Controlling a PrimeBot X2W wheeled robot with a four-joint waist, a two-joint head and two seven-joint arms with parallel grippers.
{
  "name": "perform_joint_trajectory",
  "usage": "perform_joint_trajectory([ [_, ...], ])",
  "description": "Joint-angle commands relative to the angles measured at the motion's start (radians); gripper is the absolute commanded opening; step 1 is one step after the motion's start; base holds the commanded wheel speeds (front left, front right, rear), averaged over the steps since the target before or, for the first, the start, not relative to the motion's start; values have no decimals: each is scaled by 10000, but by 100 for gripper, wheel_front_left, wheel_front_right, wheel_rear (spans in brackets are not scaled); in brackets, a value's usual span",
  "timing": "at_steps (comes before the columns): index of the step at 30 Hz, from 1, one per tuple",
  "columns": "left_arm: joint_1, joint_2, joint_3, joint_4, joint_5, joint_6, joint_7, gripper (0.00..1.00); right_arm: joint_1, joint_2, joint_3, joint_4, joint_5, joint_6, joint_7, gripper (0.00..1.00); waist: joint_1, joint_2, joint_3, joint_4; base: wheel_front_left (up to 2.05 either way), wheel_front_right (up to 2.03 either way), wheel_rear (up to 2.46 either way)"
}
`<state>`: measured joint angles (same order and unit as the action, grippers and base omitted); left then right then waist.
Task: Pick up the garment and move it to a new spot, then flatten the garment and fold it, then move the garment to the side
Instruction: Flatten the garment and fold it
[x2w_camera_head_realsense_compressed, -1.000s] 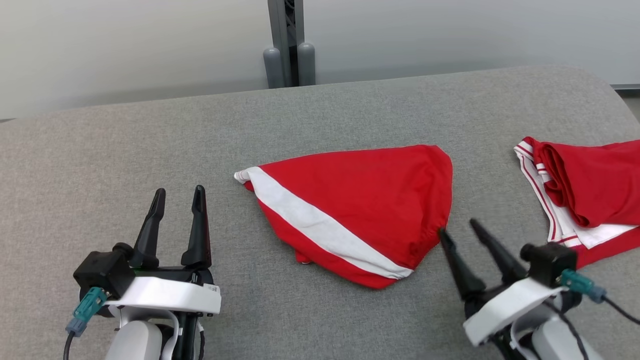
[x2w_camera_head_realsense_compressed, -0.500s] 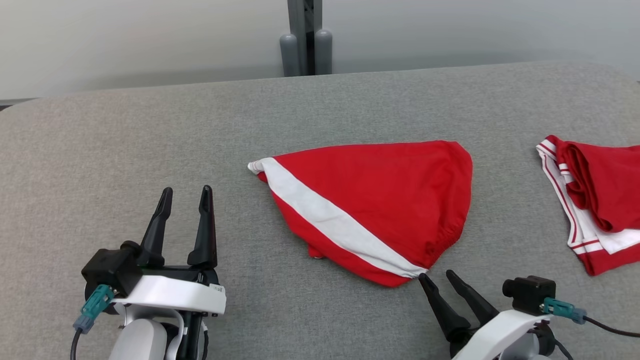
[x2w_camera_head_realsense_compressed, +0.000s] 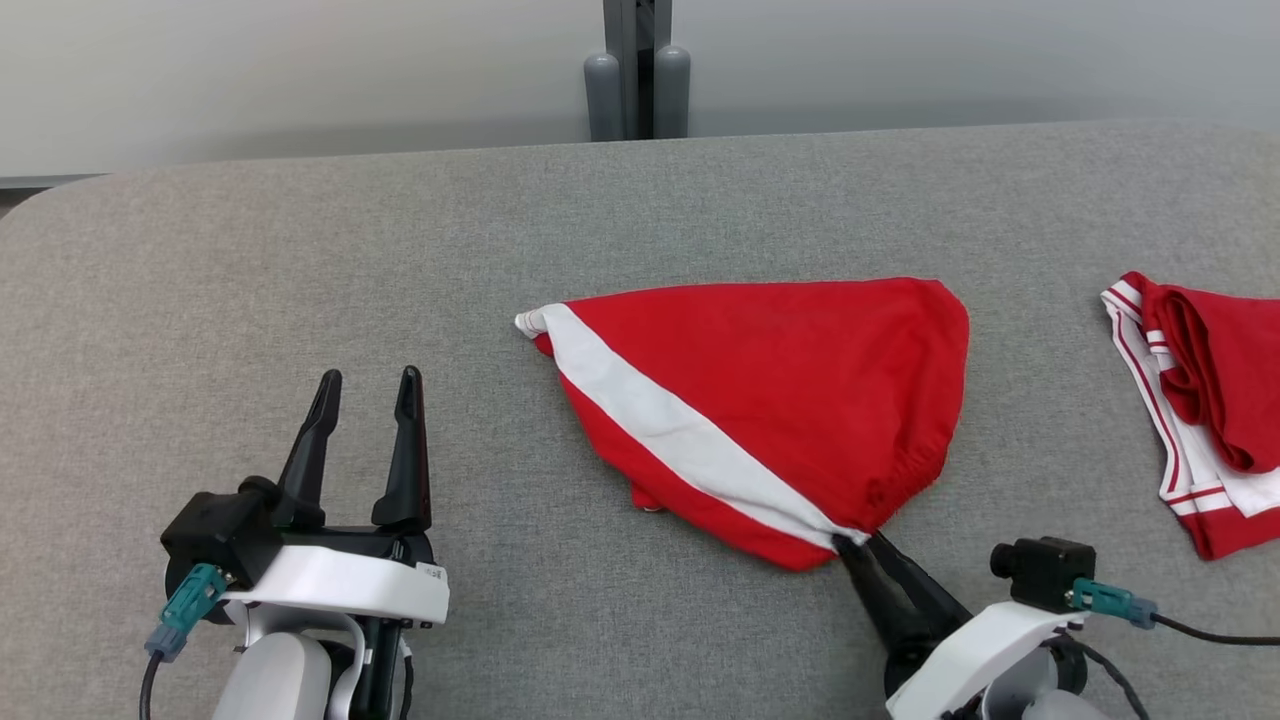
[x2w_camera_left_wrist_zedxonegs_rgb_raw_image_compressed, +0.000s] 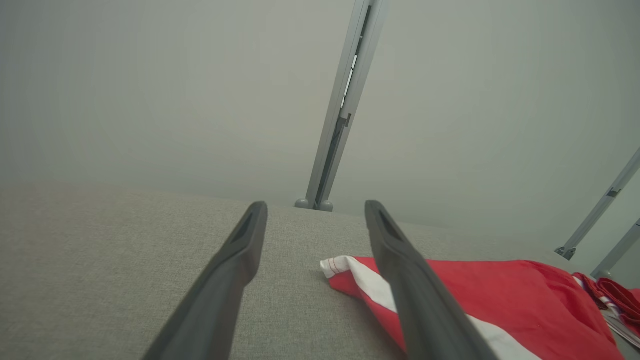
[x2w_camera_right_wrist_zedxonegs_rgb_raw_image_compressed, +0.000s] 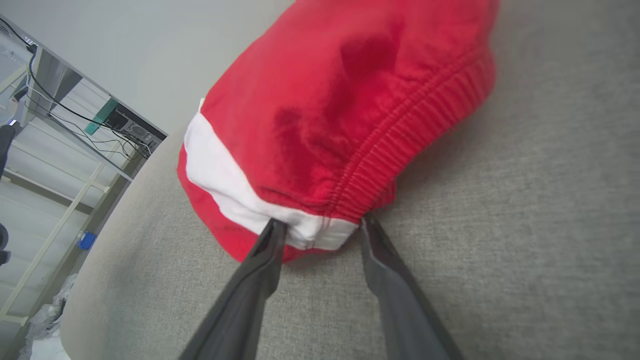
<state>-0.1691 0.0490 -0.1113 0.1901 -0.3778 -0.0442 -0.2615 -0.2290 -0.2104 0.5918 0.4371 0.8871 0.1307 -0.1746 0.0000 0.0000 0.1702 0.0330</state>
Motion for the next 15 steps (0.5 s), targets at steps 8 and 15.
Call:
perform_joint_trajectory([
  [8, 13, 33, 56, 53, -42, -36, -38, 100, -316, -452, 354, 28, 45, 3, -397, 0, 0, 0, -163, -220, 0, 0, 0],
  [15, 185, 36, 53, 119, -117, -14, -38, 100, -490, -1228, 426, 125, -895, 3, -428, 0, 0, 0, -417, -526, 0, 0, 0],
])
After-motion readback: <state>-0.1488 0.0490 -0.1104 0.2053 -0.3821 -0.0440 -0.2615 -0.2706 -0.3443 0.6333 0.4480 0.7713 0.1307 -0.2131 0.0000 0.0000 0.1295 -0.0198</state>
